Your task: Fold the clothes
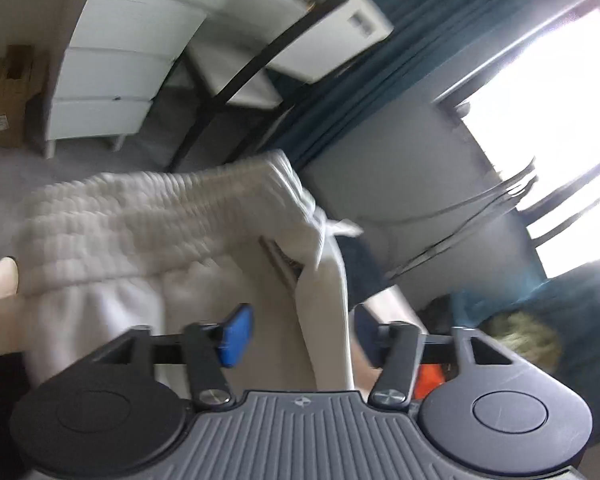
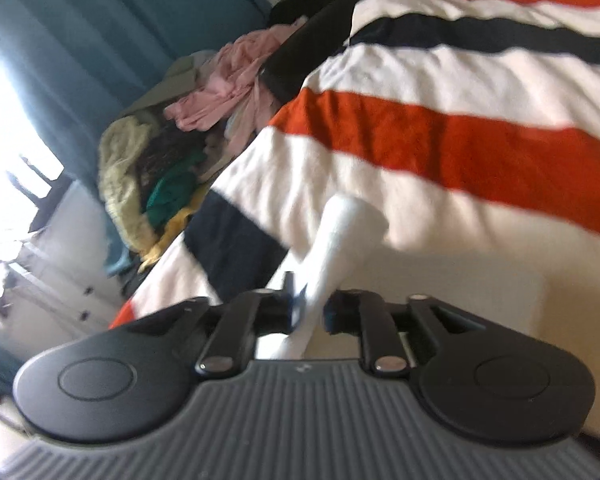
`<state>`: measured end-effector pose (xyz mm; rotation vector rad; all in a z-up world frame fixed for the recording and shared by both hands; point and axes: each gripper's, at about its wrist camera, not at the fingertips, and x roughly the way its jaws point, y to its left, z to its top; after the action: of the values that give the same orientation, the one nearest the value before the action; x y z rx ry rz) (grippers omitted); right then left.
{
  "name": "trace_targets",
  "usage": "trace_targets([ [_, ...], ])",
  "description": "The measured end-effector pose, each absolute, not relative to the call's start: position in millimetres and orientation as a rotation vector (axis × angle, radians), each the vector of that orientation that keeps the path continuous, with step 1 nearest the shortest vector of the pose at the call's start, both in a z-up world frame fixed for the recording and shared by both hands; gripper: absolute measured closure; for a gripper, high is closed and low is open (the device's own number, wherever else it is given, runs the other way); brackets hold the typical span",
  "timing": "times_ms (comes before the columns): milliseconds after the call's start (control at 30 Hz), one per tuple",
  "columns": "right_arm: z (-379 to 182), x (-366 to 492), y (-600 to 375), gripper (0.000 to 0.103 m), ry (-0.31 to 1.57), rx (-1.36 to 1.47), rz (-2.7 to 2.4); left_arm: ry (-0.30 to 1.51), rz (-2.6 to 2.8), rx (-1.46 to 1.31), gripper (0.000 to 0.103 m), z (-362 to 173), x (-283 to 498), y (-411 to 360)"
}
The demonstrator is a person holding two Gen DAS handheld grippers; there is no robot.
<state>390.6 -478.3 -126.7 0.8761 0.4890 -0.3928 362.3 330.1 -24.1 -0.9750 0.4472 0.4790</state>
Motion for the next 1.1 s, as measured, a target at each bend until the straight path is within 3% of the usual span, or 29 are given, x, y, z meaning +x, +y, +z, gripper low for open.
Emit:
trace_targets([
  [67,-124,356,-473,0.044,0.48,0.938,-0.342,0.455,0.457,-0.991,0.028,-26,327,333],
  [100,-123,340,-471,0.041,0.475,0.961,-0.323,0.458,0.447,-0.999,0.027,-26,309,334],
  [300,-134,268,-455,0.041,0.498,1.07,-0.213,0.525,0.398,-1.079,0.025,-47,208,345],
  [500,-151,223,-441,0.045,0.551,1.147,-0.153,0.592,0.298,-1.276,0.022,-90,173,348],
  [800,-179,261,-447,0.051,0.532,1.144,-0.196,0.458,0.274,-1.274,0.028,-111,233,360],
  [900,-196,288,-454,0.065,0.527,1.118,-0.263,0.432,0.314,-1.174,0.043,-109,254,362],
  [1067,-211,313,-473,0.067,0.413,1.162,-0.329,0.422,0.391,-1.23,0.066,-111,264,379],
  [1100,-213,316,-477,0.07,0.393,1.177,-0.343,0.42,0.394,-1.258,0.078,-112,262,384],
])
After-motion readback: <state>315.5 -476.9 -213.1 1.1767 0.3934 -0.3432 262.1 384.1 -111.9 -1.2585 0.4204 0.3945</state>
